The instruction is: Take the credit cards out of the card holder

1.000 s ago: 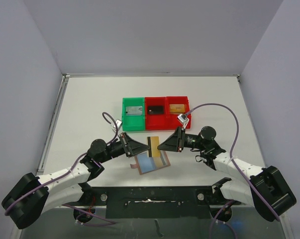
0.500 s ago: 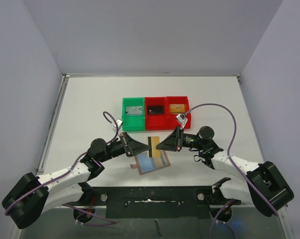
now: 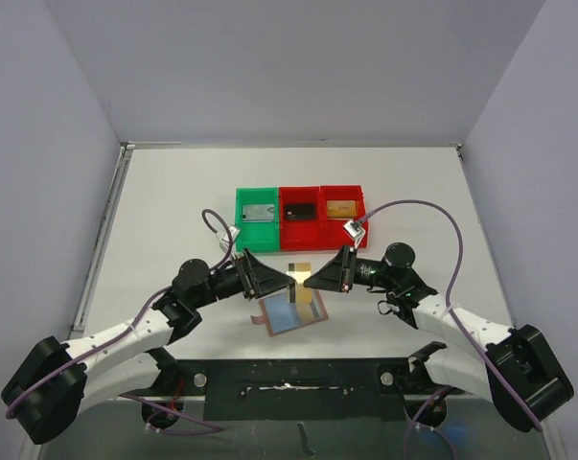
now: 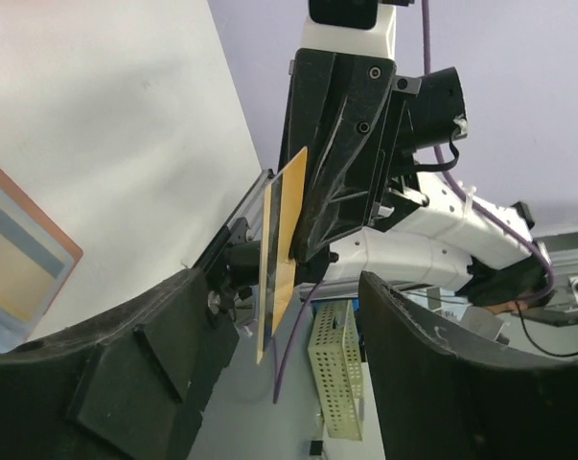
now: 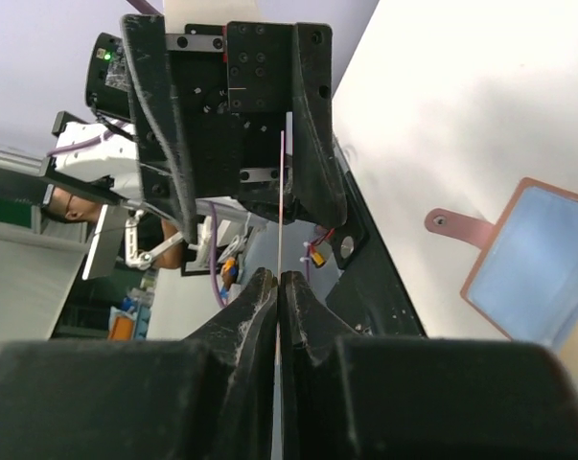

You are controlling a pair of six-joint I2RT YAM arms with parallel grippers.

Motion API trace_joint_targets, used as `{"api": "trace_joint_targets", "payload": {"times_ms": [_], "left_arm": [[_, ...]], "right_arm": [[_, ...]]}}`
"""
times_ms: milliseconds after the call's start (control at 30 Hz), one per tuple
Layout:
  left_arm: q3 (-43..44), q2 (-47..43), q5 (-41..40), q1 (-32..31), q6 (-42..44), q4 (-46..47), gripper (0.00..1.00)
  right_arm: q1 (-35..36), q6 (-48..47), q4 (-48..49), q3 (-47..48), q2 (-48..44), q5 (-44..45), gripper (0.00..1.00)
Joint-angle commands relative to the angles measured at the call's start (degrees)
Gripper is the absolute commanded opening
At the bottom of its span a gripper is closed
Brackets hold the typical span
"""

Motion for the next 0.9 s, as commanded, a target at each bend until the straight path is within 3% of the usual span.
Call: {"api": "trace_joint_targets", "payload": {"times_ms": [0, 267, 467, 567, 667, 867], "left_arm": [[4.9, -4.3, -3.4, 0.7, 5.8, -11.9, 0.71], [13.3, -8.7, -9.7, 2.7, 16.5, -38.6, 0.73], [27.8, -5.8, -21.9, 4.1, 27.9, -62.3, 0.74], [33.9, -4.1, -32.9, 4.4, 30.3, -72.0, 0.74], [34.9, -7.3, -39.6, 5.7, 30.6, -72.7, 0.78], [36.6, -6.6, -39.4, 15.6, 35.2, -77.1, 0.81]], "right_arm": [[-3.9, -5.9, -7.4, 2.6, -5.1, 2.5, 0.00], [-17.7, -15.9, -20.9, 3.7, -10.2, 2.0, 0.00], [-25.5, -19.3, -20.9, 5.3, -8.6, -1.4, 0.00], [-27.9, -22.4, -23.3, 7.5, -8.0, -0.9, 0.00], [-28.0, -28.6, -26.3, 11.0, -8.1, -1.3, 0.00], [-27.9, -43.2, -32.9, 16.9, -8.7, 5.9, 0.00]]}}
